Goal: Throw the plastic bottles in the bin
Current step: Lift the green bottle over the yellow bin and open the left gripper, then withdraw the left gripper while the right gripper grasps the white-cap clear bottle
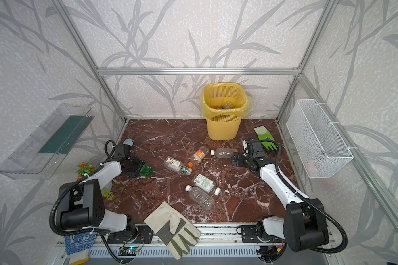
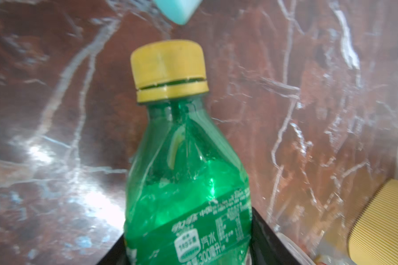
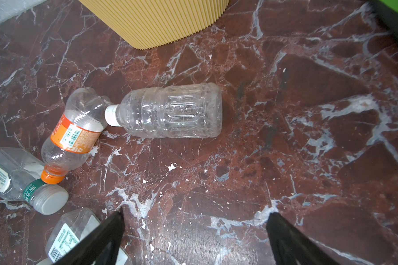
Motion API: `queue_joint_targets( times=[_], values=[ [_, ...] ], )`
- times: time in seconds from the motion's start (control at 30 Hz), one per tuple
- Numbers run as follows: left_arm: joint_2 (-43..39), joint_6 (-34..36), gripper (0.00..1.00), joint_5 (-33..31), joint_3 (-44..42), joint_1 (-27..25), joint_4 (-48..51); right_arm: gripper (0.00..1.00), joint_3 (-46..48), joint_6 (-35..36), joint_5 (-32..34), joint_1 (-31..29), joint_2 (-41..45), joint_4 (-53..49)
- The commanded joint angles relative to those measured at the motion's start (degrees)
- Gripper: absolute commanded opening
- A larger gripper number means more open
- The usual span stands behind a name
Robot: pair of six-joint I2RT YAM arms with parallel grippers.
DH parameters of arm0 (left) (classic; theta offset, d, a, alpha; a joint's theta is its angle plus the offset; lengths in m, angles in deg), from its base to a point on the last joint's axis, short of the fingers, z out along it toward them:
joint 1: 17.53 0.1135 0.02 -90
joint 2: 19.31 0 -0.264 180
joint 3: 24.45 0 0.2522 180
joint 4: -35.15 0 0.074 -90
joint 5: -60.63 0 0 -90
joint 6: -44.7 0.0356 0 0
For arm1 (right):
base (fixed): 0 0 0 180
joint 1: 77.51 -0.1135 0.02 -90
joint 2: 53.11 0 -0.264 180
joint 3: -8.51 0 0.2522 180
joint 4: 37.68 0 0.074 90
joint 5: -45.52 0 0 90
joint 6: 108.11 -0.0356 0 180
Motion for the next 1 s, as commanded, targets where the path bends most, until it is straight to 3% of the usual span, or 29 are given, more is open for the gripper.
queue_joint_targets(
  times=[0.0, 0.13, 0.23, 0.27, 0.37, 0.4, 0.47, 0.57, 0.77, 0.97],
  values=[
    [-0.9, 0.6, 0.53, 3.8, 10.0, -2.0, -2.0, 0.97, -0.9, -0.9, -1.7, 0.2, -1.1, 2.2],
    [6.8, 0.8, 0.53, 6.8, 36.8, -9.6, -0.5, 0.96, -0.7, -2.0, -2.9, 0.2, -1.8, 3.0],
    [19.2, 3.4, 0.56, 9.7, 69.9, -18.3, 5.7, 0.96, -0.6, -2.6, -3.6, 0.1, -1.7, 3.5],
    [26.3, 4.8, 0.61, 10.7, 84.7, -21.5, 10.6, 0.96, -0.3, -2.9, -3.7, 0.1, -1.6, 3.8],
    [48.0, 5.8, 0.99, 14.3, 127.3, -27.0, 19.4, 0.96, 0.7, -4.0, -4.6, 0.1, -1.6, 4.9],
    [53.2, 3.7, 0.99, 16.6, 134.0, -27.1, 18.3, 0.96, 1.1, -4.1, -4.9, 0.0, -1.5, 5.0],
    [50.9, 2.1, 0.99, 18.6, 125.2, -26.2, 15.4, 0.96, 1.6, -4.1, -5.1, -0.1, -1.0, 5.0],
    [44.7, 9.8, 0.99, 15.2, 115.0, -25.9, 19.6, 0.96, 1.9, -3.0, -4.6, -0.1, 0.0, 4.0],
    [27.3, 16.6, 0.99, 8.6, 91.2, -21.2, 16.8, 0.96, 2.2, -2.7, -5.0, -0.1, -0.1, 4.7],
    [8.0, 23.2, 0.99, -1.6, 55.8, -15.8, 11.3, 0.96, 1.1, 2.0, -3.8, -0.8, -1.9, 2.6]
  ],
)
